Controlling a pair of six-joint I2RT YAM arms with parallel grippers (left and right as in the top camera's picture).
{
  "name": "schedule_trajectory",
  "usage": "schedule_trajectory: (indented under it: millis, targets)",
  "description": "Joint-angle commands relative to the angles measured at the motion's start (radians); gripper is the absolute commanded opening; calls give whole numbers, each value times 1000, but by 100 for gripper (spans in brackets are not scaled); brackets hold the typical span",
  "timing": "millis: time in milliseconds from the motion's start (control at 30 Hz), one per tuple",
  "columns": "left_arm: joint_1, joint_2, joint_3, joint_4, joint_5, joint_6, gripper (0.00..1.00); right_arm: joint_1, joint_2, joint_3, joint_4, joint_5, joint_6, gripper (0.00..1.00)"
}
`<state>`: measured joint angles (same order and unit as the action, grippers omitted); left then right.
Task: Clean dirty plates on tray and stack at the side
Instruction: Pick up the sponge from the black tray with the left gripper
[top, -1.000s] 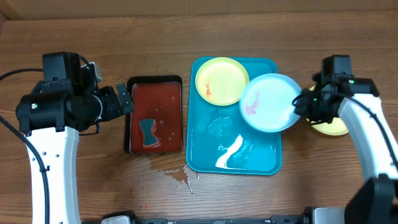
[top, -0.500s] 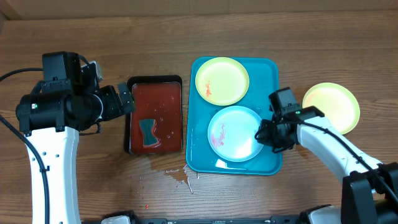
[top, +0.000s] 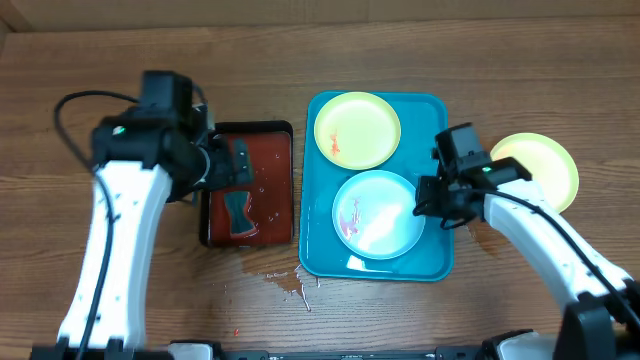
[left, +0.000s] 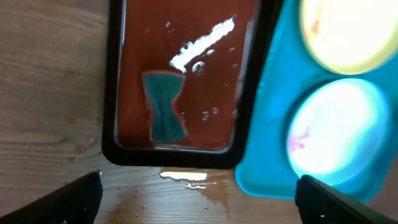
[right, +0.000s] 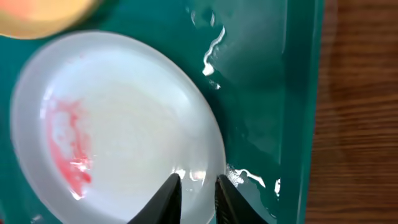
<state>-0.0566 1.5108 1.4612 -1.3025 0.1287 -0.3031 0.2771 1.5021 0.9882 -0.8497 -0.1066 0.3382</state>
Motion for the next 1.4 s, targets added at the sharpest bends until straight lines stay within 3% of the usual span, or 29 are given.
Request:
schedule_trajectory:
  millis: [0, 167, 500, 567, 600, 633, 767, 1000, 1200, 1367]
  targets:
    - [-3, 85, -65, 36, -65, -43, 93, 3, -60, 35, -19, 15, -25, 21]
    - [-3, 235, -153, 111, -60, -61, 79, 3, -64, 34, -60, 15, -25, 21]
    - [-3, 465, -176, 223, -59, -94, 38, 2, -64, 32, -62, 16, -24, 21]
    - [-3, 476, -176, 244, -62, -93, 23, 2, -63, 32, -61, 21, -22, 21]
    - [-3, 477, -176, 252, -61, -93, 7, 2, -63, 31, -61, 36, -10, 23]
    - [-3, 476, -176, 256, -58, -91, 4, 2, -62, 30, -61, 56, 13, 25]
    - [-3, 452, -164, 244, 9, -31, 4, 2, -51, 26, -60, 135, 64, 29]
    - [-4, 280, -96, 177, -6, -25, 4, -25, 26, 1, -27, 191, 130, 31]
    - [-5, 113, -47, 141, -6, -2, 4, -23, 118, -34, 66, -28, -57, 34]
    - [-5, 45, -47, 119, -5, 29, 5, -23, 199, -35, 103, -33, -63, 35]
